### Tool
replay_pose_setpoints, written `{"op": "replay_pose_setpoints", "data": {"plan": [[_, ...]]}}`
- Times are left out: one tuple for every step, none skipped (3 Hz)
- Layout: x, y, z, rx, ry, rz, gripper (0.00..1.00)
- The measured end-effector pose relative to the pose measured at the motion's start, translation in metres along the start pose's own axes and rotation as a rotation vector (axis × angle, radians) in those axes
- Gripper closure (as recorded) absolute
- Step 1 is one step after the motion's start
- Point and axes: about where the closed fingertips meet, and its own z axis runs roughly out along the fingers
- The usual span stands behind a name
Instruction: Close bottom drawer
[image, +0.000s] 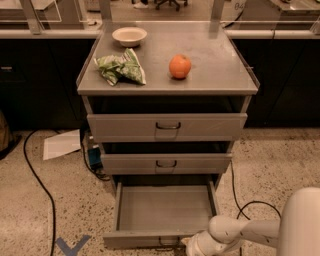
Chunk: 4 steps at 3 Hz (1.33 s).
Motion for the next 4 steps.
{"op": "replay_pose_setpoints", "data": {"plan": [[0.016,-0.014,0.03,-0.028,0.028,0.024,0.0],[0.016,-0.013,0.03,-0.027,0.028,0.024,0.0],[0.008,-0.029,0.032,-0.01,0.017,0.025,0.0],[-0.02,-0.064,0.024,0.049,0.013,-0.009,0.0]]}}
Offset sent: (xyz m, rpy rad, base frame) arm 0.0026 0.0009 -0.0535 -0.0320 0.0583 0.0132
